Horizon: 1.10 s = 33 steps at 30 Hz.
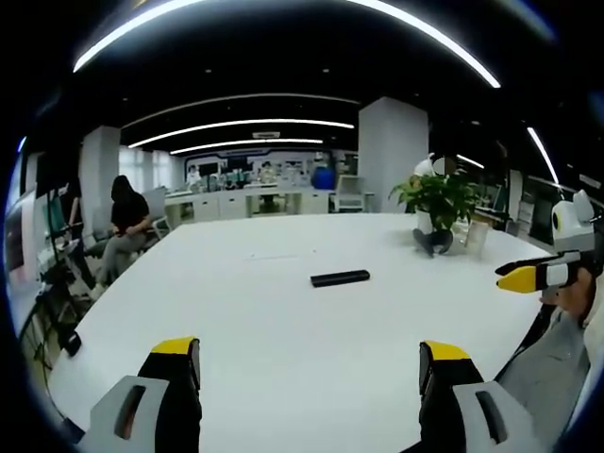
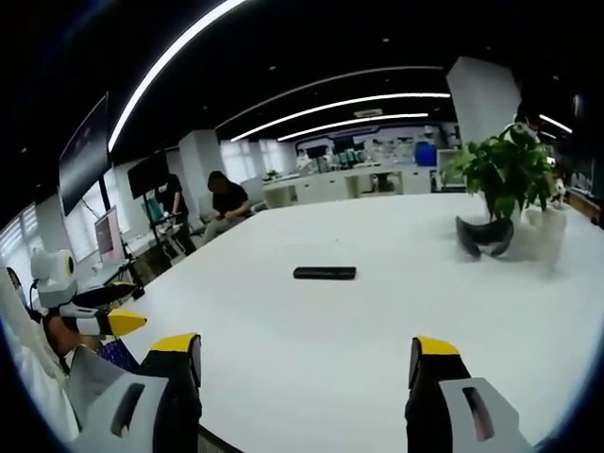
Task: Press the specified remote control buttons in sequence, fully releasing each button before pressing the next.
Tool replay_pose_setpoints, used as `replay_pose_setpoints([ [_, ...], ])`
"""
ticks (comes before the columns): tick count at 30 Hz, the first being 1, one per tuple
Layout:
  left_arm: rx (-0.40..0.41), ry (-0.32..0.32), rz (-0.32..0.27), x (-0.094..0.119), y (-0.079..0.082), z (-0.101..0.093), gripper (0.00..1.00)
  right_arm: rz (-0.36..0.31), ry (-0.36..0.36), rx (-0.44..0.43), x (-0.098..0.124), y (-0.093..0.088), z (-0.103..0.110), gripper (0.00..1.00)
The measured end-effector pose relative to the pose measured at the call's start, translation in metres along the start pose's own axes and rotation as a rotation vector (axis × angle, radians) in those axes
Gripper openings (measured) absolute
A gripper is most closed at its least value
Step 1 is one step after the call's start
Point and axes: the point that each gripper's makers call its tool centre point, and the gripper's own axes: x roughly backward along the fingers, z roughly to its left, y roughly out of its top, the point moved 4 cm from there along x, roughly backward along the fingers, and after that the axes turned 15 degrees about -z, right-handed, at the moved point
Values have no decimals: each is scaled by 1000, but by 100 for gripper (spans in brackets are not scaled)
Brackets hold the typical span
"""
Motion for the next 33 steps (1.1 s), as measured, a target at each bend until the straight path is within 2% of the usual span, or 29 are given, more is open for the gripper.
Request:
replay_pose_setpoints([
  [17,-10,-5,8,-4,0,2,100,5,11,-22,-2,0,-1,85],
  [23,-28,-30,12,-7,8,2,100,13,35,-35,-1,0,4,77],
  [26,-29,-53,16,-11,11,1,94,25,53,-46,-2,-2,7,73],
  [33,-55,-92,38,-27,17,4,95,48,74,-64,-1,-3,10,62],
])
